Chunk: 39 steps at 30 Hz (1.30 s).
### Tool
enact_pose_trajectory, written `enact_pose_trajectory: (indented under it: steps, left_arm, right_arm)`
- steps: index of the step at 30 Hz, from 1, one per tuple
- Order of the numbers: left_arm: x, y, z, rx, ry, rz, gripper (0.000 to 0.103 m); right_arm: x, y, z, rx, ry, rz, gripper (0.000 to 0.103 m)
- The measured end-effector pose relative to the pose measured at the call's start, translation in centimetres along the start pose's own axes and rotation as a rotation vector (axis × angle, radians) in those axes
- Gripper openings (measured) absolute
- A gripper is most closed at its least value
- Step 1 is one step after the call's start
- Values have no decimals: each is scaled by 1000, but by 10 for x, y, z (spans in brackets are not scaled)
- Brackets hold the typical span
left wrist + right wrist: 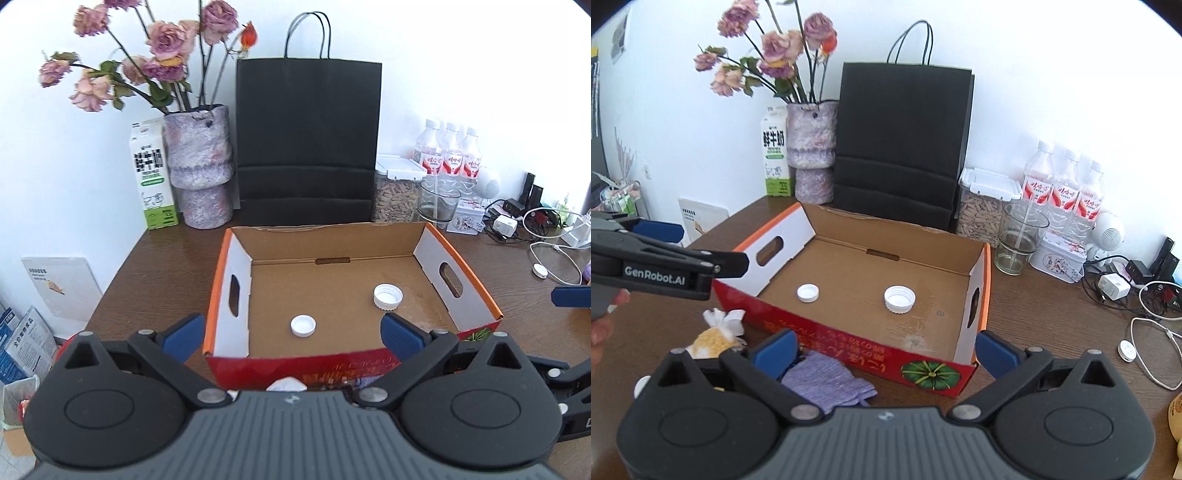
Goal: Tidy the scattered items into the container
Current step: 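Move both tools back from the box toward the items on the table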
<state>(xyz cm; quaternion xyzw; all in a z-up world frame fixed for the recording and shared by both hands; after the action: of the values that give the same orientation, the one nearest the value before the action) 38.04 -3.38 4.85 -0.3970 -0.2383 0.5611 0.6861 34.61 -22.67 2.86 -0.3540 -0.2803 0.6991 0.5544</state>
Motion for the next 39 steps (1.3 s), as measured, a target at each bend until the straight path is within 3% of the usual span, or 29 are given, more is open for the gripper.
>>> enact_pose_trajectory:
  steps: [8, 21, 24, 39]
  left_arm:
    - [-6, 25, 50, -43, 17, 5, 103]
    - [-26, 101, 126, -167, 48, 30, 103]
    - [-33, 119, 140, -189, 51, 25, 103]
    - [-66, 214, 153, -109, 61, 20, 103]
  right_arm:
    - [1, 30, 54, -69, -2, -19, 103]
    - [10, 106, 134, -199, 25, -69, 103]
    - [12, 127, 145, -198, 18, -91, 103]
    - [22, 227, 163, -95, 40, -127, 103]
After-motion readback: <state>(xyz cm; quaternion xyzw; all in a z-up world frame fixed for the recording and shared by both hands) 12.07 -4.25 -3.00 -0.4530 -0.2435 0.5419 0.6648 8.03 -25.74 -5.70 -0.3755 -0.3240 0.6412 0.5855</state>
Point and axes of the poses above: each gripper's, at about its wrist camera, not at the fingertips, and z roughly against the way its jaws point, x to its left, y to its underside, the point moved 7 cm from there along -z, roughly the way its jaws point, and after that the axes turned 13 degrees about y, right-handed, at the moved point
